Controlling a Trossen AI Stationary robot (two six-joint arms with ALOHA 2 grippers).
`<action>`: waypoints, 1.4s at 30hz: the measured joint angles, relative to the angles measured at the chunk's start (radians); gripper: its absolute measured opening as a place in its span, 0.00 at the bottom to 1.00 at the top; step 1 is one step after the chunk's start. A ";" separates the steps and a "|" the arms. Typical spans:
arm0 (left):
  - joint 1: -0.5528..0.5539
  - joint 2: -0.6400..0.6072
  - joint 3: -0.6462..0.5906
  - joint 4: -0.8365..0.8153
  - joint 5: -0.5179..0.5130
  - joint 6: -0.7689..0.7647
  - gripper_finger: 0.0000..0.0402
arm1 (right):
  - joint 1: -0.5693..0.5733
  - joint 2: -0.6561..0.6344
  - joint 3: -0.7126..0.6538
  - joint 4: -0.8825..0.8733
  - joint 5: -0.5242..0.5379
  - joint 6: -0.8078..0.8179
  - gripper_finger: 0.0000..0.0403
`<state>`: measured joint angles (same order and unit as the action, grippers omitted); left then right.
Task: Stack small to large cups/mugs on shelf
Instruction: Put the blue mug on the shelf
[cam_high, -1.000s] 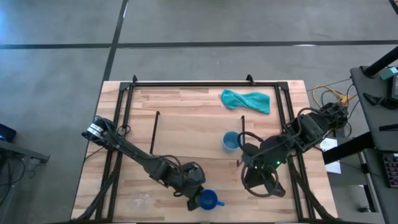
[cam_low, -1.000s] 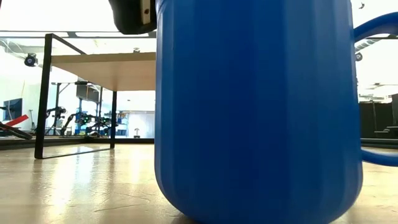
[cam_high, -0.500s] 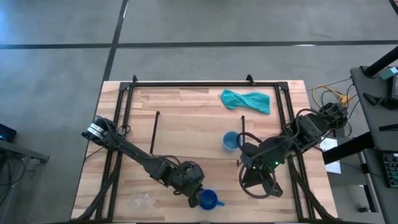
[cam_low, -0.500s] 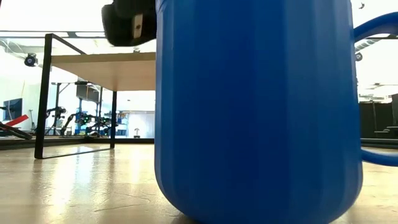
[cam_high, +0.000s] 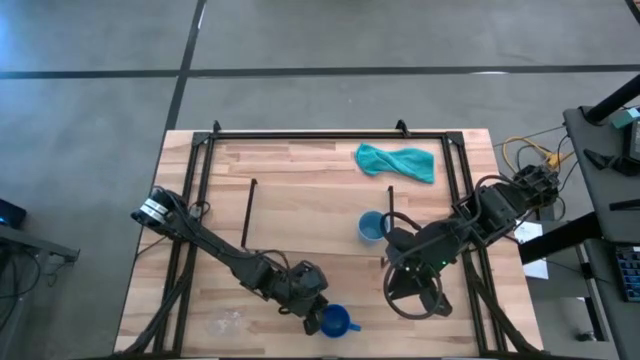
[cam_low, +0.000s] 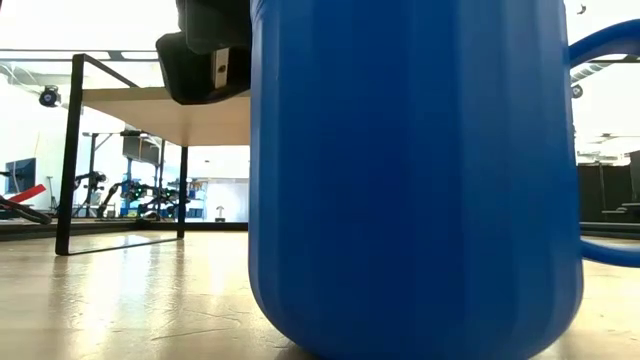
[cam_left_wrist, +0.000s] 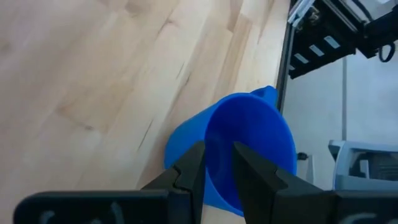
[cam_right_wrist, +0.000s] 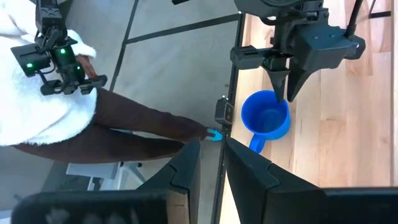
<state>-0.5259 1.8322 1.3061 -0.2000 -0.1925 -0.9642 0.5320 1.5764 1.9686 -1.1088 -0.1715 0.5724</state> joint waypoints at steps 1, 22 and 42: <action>0.000 0.000 -0.001 -0.001 0.000 0.000 0.16 | 0.000 0.000 0.000 0.000 0.000 0.000 0.17; -0.001 0.032 -0.017 0.008 0.021 0.001 0.16 | 0.000 0.000 0.000 0.001 0.000 0.000 0.17; 0.000 0.027 -0.021 0.000 0.050 0.048 0.01 | 0.000 0.000 0.000 0.002 0.000 -0.007 0.17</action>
<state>-0.5255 1.8587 1.2855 -0.2003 -0.1421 -0.9166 0.5320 1.5764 1.9686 -1.1072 -0.1711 0.5653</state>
